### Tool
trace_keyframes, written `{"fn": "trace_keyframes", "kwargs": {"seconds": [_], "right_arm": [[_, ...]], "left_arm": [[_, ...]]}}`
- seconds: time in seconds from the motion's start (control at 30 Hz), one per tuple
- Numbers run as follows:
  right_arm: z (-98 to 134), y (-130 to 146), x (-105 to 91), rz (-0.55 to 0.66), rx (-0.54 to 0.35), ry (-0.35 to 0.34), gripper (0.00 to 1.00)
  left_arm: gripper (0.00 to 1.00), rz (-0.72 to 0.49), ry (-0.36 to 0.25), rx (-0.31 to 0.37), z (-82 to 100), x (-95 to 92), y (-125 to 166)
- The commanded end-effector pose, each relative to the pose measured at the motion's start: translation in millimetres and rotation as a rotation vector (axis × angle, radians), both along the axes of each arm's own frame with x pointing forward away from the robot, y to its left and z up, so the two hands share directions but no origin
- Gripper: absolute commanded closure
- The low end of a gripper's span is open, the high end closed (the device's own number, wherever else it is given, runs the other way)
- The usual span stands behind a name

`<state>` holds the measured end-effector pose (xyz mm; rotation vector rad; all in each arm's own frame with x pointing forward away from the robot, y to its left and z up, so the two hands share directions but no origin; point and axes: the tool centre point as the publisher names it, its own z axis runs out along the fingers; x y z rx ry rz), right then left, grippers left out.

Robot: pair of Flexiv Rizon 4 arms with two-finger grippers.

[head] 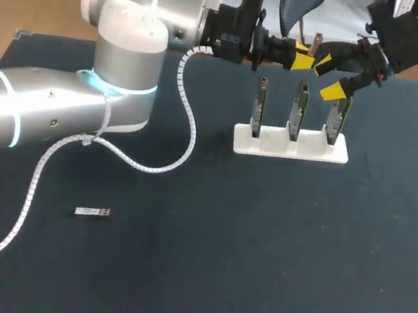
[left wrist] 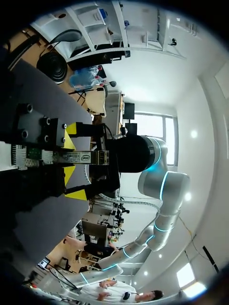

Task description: Pick up the optical module with the left hand, and insert it into the network port with the right hand.

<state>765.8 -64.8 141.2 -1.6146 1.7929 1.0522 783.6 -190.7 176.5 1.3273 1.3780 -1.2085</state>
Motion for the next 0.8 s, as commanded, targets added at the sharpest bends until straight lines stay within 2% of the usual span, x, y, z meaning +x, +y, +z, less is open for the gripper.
{"fn": "trace_keyframes", "kwargs": {"seconds": [0.03,0.23,0.8], "right_arm": [[0.1,0.2,-3.1,-0.005,-0.001,-0.006,0.00],[0.1,0.2,-3.1,-0.005,-0.001,-0.006,0.00],[0.1,0.2,-3.1,-0.005,-0.001,-0.006,0.00]], "left_arm": [[1.00,0.004,0.001,-0.016,-4.3,4.1,-1.0],[1.00,0.023,-0.002,-0.039,-5.8,2.3,-0.7],[1.00,0.063,0.002,-0.038,-12.8,-2.7,-5.1]]}}
